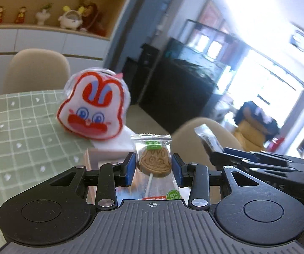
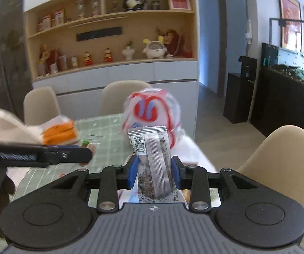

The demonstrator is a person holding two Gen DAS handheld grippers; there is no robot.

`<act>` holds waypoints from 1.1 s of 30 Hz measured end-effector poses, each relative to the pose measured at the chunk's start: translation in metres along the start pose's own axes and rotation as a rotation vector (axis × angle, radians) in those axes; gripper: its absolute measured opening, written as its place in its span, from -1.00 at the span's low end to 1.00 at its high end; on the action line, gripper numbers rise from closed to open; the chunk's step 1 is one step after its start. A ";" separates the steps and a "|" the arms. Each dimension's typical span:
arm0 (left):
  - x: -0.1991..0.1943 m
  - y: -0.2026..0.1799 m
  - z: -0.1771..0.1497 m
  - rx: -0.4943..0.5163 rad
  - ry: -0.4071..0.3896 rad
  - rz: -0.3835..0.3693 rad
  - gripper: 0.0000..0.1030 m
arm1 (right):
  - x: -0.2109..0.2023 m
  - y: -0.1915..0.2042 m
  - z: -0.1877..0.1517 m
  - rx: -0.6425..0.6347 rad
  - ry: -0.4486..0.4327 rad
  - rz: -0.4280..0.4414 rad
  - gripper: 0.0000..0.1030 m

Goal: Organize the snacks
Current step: 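Carry both items over the pink box and open both tools to drop them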

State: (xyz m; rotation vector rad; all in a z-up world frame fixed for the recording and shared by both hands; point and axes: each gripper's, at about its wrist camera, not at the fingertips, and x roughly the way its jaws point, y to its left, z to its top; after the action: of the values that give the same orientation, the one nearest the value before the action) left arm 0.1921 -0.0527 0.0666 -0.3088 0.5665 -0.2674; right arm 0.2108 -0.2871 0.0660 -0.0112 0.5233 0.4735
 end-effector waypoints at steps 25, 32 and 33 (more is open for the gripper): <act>0.004 -0.006 -0.025 -0.009 0.036 0.089 -0.15 | 0.033 -0.006 -0.038 0.112 0.098 -0.030 0.24; -0.073 -0.039 -0.073 0.052 0.135 0.176 -0.73 | -0.037 0.032 -0.072 0.158 0.219 -0.011 0.41; -0.080 -0.041 -0.080 0.048 0.135 0.186 -0.73 | -0.041 0.037 -0.079 0.159 0.252 -0.005 0.41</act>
State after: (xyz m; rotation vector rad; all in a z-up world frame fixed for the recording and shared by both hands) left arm 0.0756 -0.0810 0.0556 -0.1905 0.7162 -0.1224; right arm 0.1259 -0.2823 0.0211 0.0816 0.8076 0.4271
